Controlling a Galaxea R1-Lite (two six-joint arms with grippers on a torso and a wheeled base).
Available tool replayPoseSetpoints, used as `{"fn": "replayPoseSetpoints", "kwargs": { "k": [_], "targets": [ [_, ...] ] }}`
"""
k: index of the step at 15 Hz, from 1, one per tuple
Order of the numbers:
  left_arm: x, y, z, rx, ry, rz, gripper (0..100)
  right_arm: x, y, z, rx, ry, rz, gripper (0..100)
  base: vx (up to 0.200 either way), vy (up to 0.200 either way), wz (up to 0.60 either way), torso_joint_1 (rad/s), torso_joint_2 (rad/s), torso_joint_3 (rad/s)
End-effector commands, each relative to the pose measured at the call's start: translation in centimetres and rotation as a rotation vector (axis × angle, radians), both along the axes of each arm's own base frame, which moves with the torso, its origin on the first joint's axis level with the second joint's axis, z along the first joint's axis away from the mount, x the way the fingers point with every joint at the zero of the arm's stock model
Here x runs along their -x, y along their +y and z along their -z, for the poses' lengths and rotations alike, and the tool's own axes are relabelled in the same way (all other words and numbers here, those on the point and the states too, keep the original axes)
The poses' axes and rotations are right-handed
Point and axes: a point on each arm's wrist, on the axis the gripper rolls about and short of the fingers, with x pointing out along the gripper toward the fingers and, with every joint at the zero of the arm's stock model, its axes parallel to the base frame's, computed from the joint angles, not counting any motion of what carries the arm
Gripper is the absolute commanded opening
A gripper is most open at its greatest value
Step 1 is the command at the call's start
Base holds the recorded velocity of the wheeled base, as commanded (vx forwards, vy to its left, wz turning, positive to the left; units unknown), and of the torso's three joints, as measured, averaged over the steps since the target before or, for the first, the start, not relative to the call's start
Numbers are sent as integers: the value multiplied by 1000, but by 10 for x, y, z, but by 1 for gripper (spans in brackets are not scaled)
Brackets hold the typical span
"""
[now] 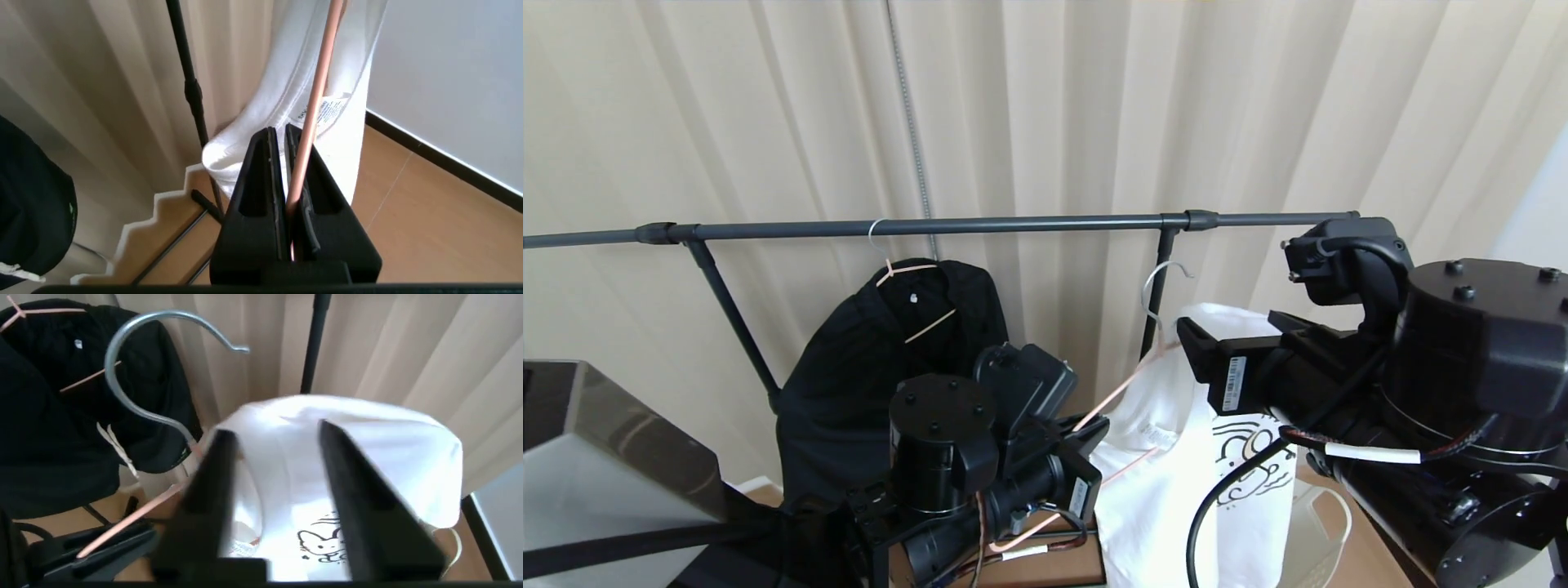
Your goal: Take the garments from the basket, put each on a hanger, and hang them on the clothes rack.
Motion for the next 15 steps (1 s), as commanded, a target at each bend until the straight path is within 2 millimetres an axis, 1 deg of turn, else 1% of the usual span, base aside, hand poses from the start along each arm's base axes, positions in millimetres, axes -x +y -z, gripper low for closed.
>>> {"fn": "replayPoseSetpoints", "kwargs": {
  "k": [1, 6, 9, 15],
  "targets": [
    [1, 1, -5, 11, -9, -1, 0, -2, -9, -5, -13, -11, 28, 100, 0, 0, 0, 0, 0, 0],
    [-1, 2, -8, 21, -18, -5, 0, -2, -10, -3, -11, -8, 30, 100, 0, 0, 0, 0, 0, 0],
    [-4, 3, -9, 39, -37, -23, 0, -3, -8, 2, 1, 5, 29, 100, 0, 0, 0, 0, 0, 0],
    [-7, 4, -12, 47, -46, -37, 0, 1, -9, -1, -5, -2, 15, 100, 0, 0, 0, 0, 0, 0]
  ]
}}
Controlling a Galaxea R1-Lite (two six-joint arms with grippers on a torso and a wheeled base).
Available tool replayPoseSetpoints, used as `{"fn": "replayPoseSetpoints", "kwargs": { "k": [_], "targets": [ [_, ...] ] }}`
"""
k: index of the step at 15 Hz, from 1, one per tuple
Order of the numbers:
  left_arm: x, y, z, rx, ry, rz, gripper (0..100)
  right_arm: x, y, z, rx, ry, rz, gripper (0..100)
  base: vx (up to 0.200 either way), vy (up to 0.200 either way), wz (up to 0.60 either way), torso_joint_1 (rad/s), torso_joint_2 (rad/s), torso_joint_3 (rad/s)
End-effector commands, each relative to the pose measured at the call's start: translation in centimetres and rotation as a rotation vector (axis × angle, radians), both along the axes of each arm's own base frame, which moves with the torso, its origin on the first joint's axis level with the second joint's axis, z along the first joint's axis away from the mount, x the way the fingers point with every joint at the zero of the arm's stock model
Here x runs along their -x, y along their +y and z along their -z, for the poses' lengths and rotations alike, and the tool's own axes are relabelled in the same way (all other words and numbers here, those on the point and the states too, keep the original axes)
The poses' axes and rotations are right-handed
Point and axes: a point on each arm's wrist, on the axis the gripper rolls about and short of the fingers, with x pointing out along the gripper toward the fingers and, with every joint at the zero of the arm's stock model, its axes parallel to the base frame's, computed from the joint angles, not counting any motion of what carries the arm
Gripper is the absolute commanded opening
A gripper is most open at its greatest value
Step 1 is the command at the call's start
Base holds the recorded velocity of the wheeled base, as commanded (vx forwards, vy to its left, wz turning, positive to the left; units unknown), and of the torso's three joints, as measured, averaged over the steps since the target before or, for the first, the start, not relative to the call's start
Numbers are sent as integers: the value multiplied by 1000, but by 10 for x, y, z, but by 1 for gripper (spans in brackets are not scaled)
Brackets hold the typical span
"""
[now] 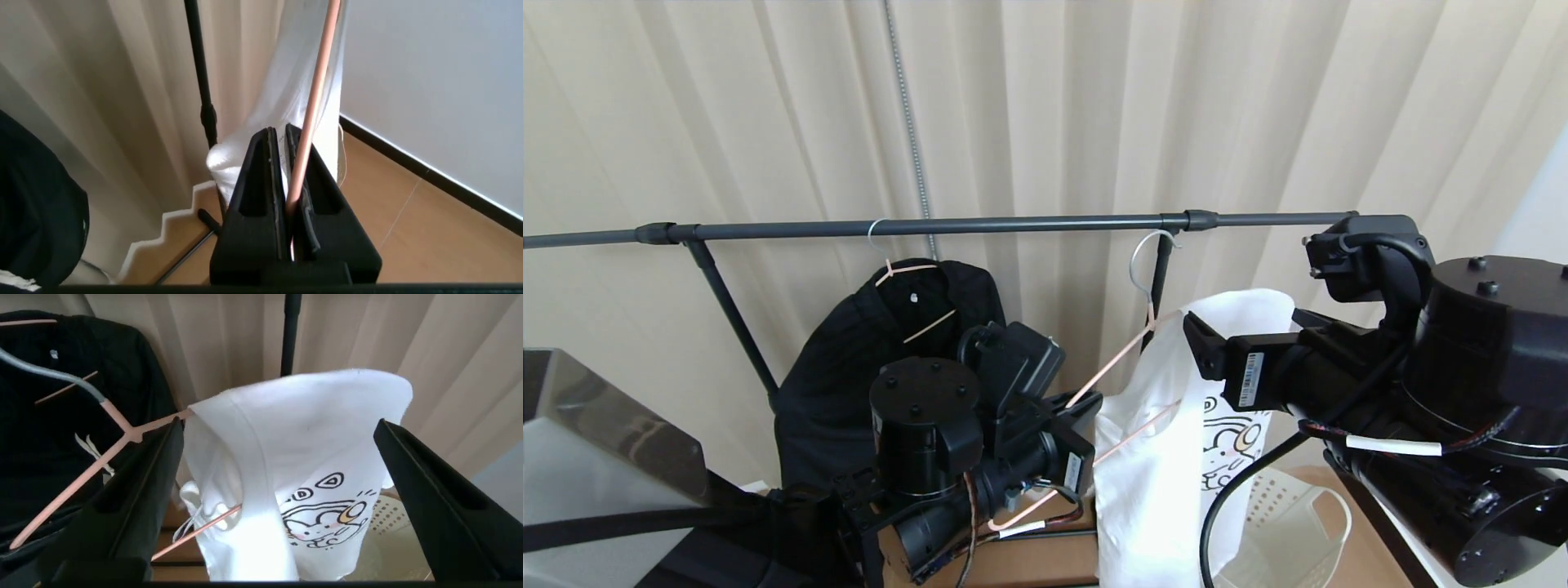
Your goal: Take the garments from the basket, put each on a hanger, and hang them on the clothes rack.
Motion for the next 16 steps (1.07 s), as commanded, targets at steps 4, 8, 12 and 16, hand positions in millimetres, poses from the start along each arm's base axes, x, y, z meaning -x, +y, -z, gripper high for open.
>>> {"fn": "replayPoseSetpoints", "kwargs": {
  "k": [4, 8, 12, 16],
  "targets": [
    [-4, 9, 4, -13, 8, -18, 0, 15, -17, -2, 46, 1, -136, 100, 0, 0, 0, 0, 0, 0],
    [-16, 24, 4, -2, -5, 27, 0, 16, -60, -23, 246, -92, -282, 100, 0, 0, 0, 0, 0, 0],
    [-20, 37, 11, -58, -24, 126, 0, 17, -84, -27, 452, -41, -469, 100, 0, 0, 0, 0, 0, 0],
    [-27, 49, 14, -106, -72, 202, 0, 13, -89, -35, 565, 18, -531, 100, 0, 0, 0, 0, 0, 0]
  ]
}}
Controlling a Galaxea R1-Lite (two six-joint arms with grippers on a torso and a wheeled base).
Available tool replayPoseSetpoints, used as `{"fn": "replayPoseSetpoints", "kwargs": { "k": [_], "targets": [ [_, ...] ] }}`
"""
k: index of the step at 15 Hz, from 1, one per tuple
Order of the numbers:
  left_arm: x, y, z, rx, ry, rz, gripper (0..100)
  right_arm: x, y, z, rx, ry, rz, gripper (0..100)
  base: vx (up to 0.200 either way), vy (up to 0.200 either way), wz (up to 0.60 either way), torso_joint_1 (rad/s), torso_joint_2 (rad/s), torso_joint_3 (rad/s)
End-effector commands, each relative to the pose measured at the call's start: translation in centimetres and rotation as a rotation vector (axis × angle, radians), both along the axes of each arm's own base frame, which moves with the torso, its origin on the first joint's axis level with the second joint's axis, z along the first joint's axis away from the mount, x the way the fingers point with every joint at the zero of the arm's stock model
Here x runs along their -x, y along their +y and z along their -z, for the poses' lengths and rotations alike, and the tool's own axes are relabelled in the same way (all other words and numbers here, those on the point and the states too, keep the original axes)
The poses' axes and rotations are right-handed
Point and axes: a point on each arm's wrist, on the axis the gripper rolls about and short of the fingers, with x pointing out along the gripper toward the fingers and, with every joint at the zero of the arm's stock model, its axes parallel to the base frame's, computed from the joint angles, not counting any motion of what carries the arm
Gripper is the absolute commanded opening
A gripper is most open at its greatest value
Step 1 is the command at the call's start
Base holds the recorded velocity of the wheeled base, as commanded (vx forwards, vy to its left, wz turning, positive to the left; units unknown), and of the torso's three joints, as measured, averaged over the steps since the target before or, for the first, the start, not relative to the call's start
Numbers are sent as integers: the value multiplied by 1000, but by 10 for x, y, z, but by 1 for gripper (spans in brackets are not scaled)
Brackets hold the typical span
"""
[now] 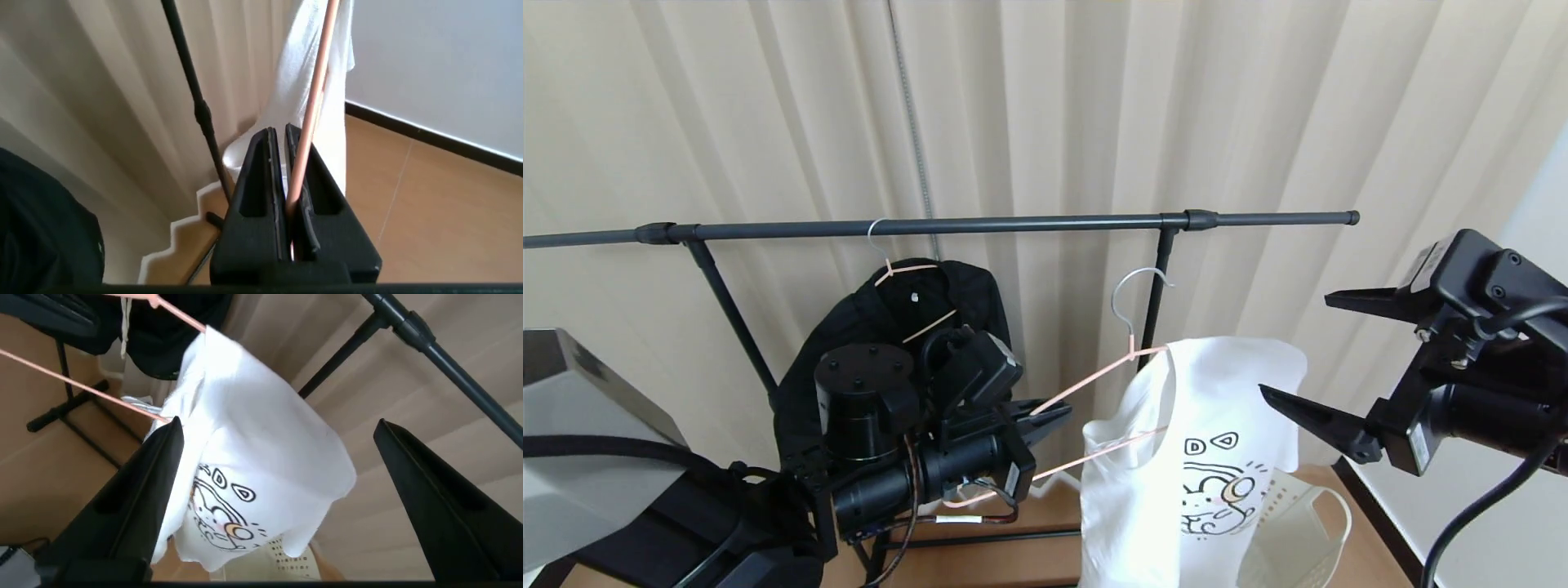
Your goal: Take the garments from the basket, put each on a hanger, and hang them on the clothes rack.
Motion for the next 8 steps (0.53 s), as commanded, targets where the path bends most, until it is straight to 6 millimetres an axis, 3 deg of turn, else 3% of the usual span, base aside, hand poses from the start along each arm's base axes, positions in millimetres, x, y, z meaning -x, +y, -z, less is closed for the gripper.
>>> {"fn": "replayPoseSetpoints", "kwargs": {
  "k": [1, 4, 7, 8],
  "targets": [
    [-3, 5, 2, -12, -9, 6, 0, -3, -4, -12, 17, -11, -21, 100, 0, 0, 0, 0, 0, 0],
    [0, 7, 3, -36, -59, 82, 0, 0, -6, -30, 123, 102, -141, 100, 0, 0, 0, 0, 0, 0],
    [3, 6, 2, -13, -89, 117, 0, -7, -7, -28, 186, 224, -255, 100, 0, 0, 0, 0, 0, 0],
    [6, 2, 0, -7, -96, 134, 0, -19, -4, -20, 186, 272, -287, 100, 0, 0, 0, 0, 0, 0]
  ]
}}
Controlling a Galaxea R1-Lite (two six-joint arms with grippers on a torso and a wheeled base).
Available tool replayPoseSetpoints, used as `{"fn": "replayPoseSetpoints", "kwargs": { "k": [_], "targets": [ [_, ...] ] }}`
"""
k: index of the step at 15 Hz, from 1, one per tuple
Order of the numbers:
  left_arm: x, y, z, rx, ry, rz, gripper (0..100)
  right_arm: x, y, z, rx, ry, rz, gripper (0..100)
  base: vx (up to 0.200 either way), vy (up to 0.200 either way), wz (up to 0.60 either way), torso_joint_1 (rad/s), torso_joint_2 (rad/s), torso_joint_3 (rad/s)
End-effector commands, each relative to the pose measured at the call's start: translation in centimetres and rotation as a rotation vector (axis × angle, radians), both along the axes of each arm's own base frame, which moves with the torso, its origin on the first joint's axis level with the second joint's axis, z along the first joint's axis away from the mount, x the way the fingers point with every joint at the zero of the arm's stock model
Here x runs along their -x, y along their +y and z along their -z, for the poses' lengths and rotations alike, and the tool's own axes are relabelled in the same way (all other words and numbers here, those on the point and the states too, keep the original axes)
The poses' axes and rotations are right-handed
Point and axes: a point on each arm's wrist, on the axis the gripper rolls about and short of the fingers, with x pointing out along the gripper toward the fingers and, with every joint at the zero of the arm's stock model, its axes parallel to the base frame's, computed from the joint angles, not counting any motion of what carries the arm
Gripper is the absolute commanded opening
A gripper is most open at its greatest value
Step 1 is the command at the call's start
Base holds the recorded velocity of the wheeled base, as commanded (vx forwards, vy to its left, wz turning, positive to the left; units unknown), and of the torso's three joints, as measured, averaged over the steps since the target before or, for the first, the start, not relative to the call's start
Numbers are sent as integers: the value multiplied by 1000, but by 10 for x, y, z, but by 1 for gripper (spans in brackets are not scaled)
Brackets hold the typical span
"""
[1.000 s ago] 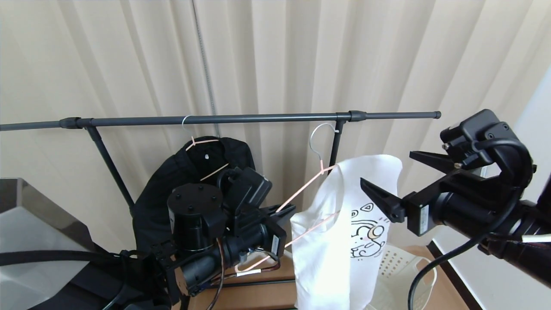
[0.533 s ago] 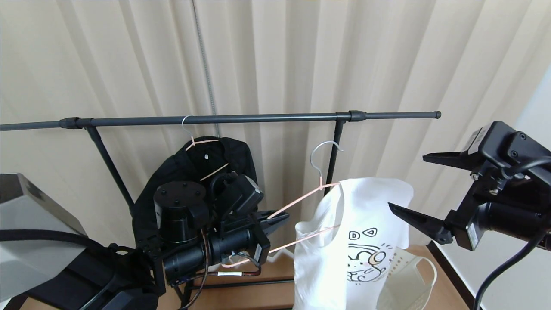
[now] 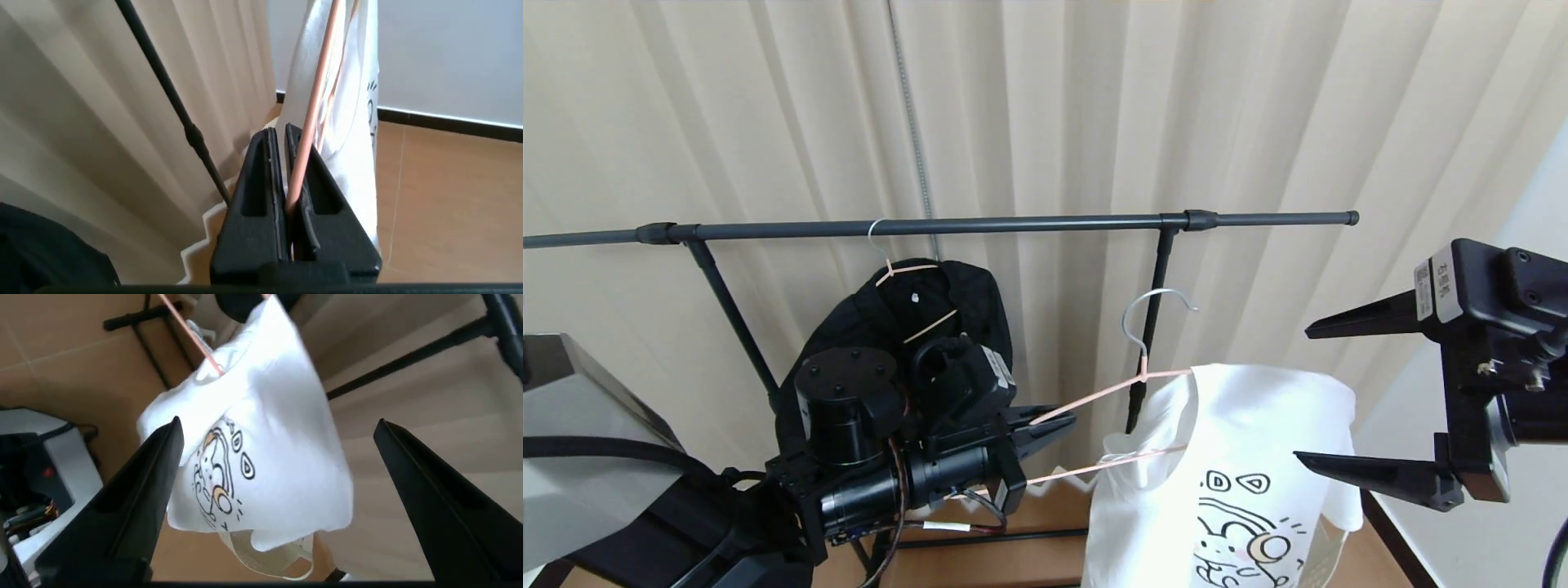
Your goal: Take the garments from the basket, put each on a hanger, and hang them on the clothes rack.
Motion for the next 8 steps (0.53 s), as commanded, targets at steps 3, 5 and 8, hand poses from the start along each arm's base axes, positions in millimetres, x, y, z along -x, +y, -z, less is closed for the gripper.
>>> {"fn": "replayPoseSetpoints", "kwargs": {
  "k": [3, 5, 8],
  "targets": [
    [7, -11, -1, 4, -6, 41, 0, -32, 12, 15, 7, 94, -29, 100, 0, 0, 0, 0, 0, 0],
    [10, -15, -2, 6, -12, 58, 0, -38, 14, 20, -10, 128, -60, 100, 0, 0, 0, 0, 0, 0],
    [11, -16, -2, -7, -33, 67, 0, -53, 8, 29, -8, 160, -69, 100, 0, 0, 0, 0, 0, 0]
  ]
}}
